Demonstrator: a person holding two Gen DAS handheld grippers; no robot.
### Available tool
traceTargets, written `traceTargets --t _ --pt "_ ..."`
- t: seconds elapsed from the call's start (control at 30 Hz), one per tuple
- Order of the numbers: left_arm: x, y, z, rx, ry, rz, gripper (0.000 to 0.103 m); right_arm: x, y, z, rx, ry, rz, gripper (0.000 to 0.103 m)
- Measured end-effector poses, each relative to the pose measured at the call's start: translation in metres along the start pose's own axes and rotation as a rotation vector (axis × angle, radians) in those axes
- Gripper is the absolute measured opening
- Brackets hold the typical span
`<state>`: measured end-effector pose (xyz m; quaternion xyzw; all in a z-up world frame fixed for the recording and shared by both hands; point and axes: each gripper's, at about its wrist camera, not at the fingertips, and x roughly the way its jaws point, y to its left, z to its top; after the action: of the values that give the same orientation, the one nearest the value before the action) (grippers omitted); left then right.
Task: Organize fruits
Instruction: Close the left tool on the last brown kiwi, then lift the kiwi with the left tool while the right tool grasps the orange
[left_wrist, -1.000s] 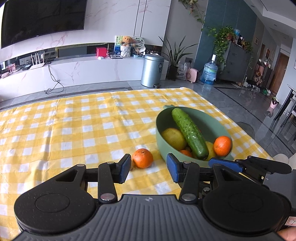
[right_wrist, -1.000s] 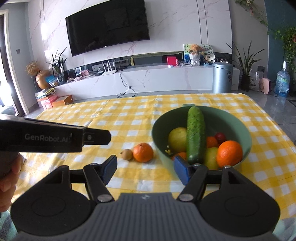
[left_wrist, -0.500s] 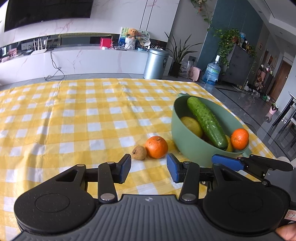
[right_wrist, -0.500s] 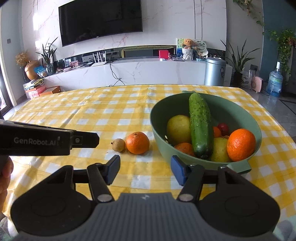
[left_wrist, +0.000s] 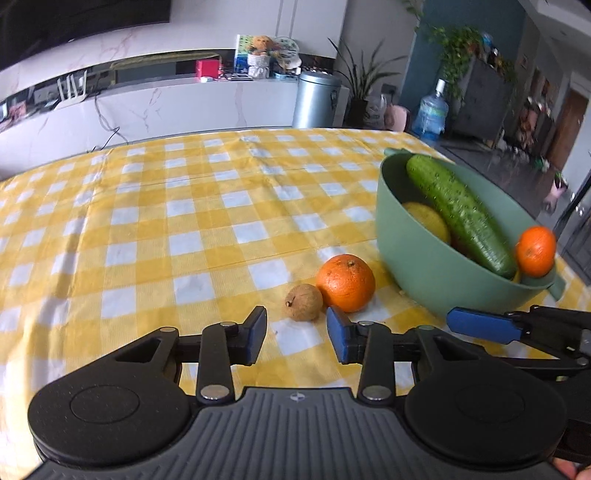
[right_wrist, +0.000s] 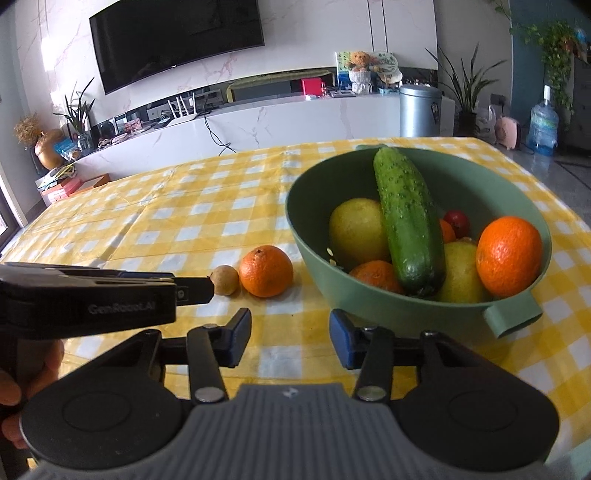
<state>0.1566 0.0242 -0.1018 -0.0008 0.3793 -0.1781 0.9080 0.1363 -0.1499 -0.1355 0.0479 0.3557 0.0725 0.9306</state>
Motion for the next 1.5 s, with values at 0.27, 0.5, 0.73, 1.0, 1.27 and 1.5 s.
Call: traceTargets --t 0.27,0.5,0.73,1.0,1.27,1.5 --pt "0.015 0.002 -0.002 0.030 0.018 0.002 0.043 0.010 -0.003 -0.001 0.046 0.012 0.004 0.045" --pt "0.017 0.003 0.001 0.020 0.000 -0.020 0.030 0.016 -0.006 -0.001 0.076 0.021 0.006 0.045" --pt "0.014 0.003 0.002 -0.014 -0.005 0.005 0.028 0.017 -0.008 -0.001 0.092 0.015 0.011 0.044" --pt "-0.007 0.018 0.003 -0.100 -0.003 0.087 0.028 0.016 0.005 -0.002 0.075 -0.030 0.013 0.047" --pt "-0.016 0.038 0.005 -0.192 -0.021 0.148 0.028 0.027 0.022 -0.001 0.130 -0.045 -0.073 0.059" --pt "-0.021 0.048 0.008 -0.227 -0.043 0.185 0.028 0.040 0.035 0.004 0.156 -0.065 -0.149 0.066"
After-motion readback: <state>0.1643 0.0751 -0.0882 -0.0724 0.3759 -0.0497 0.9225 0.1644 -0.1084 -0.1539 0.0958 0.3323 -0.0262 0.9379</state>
